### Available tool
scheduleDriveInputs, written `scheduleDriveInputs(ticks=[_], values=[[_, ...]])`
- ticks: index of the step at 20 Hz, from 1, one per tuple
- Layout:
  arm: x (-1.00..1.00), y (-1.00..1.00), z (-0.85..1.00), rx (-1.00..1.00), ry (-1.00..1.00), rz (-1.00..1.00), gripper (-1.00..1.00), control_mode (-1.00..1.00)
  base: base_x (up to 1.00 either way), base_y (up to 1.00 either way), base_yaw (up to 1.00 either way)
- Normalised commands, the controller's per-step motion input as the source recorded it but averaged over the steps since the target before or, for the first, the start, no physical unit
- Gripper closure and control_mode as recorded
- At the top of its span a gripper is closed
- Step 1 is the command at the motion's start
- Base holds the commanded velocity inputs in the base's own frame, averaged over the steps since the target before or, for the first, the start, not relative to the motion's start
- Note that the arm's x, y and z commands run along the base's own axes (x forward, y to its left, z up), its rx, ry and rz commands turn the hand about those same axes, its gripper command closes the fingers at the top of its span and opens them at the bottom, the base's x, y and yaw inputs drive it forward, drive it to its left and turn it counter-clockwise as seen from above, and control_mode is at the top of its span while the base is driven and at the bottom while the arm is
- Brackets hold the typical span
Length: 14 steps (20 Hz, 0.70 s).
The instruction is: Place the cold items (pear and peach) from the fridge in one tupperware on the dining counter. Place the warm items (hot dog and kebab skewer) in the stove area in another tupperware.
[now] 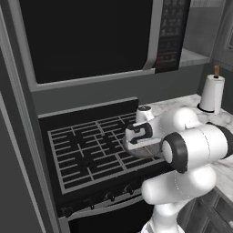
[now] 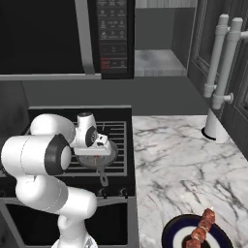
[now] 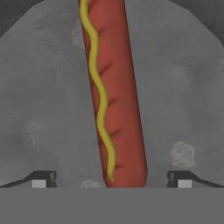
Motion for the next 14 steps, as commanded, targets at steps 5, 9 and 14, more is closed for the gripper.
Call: scheduleDriveInputs(ticks=[5, 9, 14], values=[[0.00, 0.00, -0.17, 0.00, 0.00, 0.00, 1.00, -1.00, 0.00, 0.00, 0.00], [0.00, 0.00, -0.16, 0.00, 0.00, 0.00, 1.00, -1.00, 0.00, 0.00, 0.00], [0.00, 0.00, -0.14, 0.00, 0.00, 0.00, 1.00, -1.00, 0.00, 0.00, 0.00]])
